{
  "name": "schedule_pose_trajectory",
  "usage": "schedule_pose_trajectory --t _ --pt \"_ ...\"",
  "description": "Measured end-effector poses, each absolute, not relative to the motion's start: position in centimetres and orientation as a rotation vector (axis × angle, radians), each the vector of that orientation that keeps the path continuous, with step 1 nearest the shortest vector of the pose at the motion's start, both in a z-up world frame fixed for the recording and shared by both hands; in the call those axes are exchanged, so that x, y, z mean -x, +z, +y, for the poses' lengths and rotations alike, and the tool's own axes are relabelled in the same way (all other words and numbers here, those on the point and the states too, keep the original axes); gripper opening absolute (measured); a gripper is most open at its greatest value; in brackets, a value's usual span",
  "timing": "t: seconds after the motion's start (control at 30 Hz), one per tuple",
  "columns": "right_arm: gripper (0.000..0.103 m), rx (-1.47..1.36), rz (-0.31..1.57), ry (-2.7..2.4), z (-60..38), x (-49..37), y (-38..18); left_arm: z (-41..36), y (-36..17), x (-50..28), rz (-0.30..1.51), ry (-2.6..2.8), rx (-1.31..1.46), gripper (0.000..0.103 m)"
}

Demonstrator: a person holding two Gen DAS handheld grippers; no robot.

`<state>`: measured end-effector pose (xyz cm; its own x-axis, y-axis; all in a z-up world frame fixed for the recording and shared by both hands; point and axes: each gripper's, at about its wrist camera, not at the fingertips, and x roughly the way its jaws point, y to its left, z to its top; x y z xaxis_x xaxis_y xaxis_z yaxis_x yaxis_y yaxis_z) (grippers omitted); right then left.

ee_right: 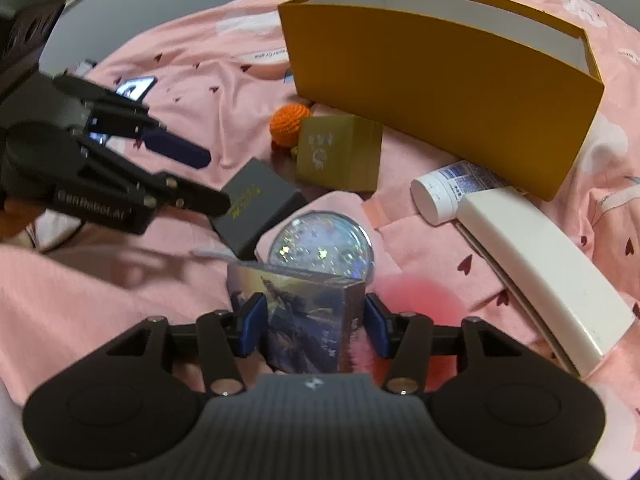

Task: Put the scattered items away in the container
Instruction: 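Grasp the small maroon card box with the right tool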

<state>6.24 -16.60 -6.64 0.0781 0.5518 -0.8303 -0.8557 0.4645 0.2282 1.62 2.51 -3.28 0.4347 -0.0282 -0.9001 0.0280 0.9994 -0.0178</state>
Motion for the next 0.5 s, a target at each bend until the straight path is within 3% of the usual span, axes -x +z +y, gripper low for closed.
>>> schedule_pose_trajectory --t 0.17,0.3,0.5 --pt "0.036 0.285 1.017 1.096 -17.5 -6.4 -5.0 2.6 -3.4 -1.6 1.123 -0.033 -0.001 0.058" --pt "0.031 0.241 1.014 1.116 -17.8 -6.6 -4.0 2.7 -3.3 -1.6 1.116 -0.03 -0.013 0.058" --pt "0.037 0.298 1.037 1.172 -16.9 -6.4 -4.4 2.9 -3.1 -1.6 1.112 -0.031 -0.016 0.058"
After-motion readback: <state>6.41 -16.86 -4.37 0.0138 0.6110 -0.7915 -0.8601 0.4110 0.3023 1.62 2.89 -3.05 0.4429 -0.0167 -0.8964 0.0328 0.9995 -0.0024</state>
